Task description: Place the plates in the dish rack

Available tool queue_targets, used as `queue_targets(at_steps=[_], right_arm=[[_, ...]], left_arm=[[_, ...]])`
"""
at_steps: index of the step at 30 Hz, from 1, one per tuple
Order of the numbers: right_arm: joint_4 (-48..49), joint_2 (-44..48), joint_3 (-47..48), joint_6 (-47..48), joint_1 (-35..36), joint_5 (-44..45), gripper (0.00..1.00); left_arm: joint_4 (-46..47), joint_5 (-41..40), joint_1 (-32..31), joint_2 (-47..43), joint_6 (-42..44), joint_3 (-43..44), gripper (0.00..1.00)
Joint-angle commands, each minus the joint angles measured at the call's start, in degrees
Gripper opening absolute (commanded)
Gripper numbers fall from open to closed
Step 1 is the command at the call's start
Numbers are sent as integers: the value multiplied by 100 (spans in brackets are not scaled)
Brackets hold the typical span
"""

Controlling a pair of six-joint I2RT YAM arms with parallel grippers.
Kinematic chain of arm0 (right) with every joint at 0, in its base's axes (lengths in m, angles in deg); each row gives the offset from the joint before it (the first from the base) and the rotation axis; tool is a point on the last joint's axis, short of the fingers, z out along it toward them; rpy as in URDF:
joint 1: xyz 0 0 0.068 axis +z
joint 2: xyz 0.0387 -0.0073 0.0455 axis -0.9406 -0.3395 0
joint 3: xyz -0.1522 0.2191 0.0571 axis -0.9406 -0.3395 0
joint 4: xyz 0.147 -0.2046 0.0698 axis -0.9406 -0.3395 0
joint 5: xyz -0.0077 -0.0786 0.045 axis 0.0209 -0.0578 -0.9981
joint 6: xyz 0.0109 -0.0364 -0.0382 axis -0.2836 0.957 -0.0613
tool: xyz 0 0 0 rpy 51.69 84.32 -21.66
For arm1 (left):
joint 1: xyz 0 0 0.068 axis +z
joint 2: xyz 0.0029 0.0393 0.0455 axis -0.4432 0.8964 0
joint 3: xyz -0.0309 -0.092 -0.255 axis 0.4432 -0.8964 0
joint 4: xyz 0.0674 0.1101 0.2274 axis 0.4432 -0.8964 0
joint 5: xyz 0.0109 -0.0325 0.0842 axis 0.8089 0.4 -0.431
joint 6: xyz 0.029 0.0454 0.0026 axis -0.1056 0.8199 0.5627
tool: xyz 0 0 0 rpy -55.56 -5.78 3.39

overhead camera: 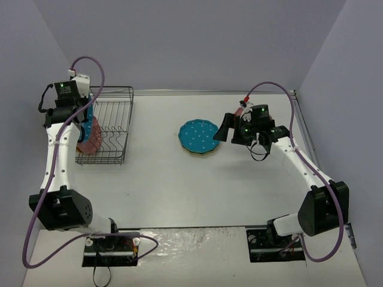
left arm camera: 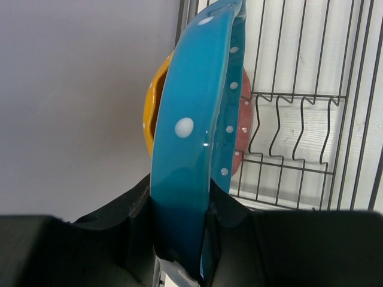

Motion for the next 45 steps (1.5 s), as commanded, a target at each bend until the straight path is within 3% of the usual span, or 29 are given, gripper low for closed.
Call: queue_targets(at_steps=[1, 11, 27, 30, 33, 37, 45], right_arm=[[127, 195, -107, 123, -67, -114, 100], [110, 310, -308, 156, -111, -68, 100], [92, 413, -447, 131, -128, 17, 100], [93, 475, -473, 126, -128, 39, 100], [68, 535, -483, 122, -128, 78, 100], [64, 629, -472, 91, -137, 143, 100], [-18, 779, -463, -395, -137, 1312, 100]], left_arm=[[1179, 97, 205, 83, 112, 235, 0], [1463, 356, 281, 575, -159, 216, 0], [1941, 339, 282, 574, -446, -838, 3], [2002, 312, 273, 520, -448, -834, 42], [1902, 202, 273, 495, -455, -725, 60], [1785, 198, 273, 345, -551, -583, 79], [781, 249, 236, -44, -1421, 222, 93]])
